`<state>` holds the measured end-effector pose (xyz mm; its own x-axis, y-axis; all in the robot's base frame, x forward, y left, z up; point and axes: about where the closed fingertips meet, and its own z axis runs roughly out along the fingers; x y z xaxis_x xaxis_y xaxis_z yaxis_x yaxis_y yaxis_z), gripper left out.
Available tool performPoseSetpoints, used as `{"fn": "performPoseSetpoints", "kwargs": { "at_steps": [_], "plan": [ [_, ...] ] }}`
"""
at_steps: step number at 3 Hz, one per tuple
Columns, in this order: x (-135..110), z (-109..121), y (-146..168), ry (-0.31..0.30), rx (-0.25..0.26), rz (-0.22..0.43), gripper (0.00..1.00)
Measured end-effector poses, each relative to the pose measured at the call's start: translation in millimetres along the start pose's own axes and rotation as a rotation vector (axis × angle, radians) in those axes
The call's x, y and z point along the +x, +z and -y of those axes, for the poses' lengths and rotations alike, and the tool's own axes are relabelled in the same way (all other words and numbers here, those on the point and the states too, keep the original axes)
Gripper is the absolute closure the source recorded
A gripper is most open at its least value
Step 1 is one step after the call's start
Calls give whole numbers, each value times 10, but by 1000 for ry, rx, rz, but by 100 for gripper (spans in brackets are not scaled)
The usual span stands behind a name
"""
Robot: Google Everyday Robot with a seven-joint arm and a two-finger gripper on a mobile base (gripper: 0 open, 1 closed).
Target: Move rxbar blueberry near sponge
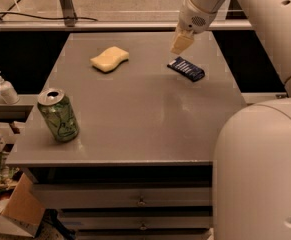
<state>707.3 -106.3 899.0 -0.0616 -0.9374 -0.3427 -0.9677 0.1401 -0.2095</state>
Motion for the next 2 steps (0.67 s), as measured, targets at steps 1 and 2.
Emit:
{"fn": "performPoseSetpoints", "kwargs": {
  "at_steps": [1,2],
  "plan": [
    [157,64,85,22,0,-42,59],
    [367,119,162,56,-1,-78,36]
  ]
}}
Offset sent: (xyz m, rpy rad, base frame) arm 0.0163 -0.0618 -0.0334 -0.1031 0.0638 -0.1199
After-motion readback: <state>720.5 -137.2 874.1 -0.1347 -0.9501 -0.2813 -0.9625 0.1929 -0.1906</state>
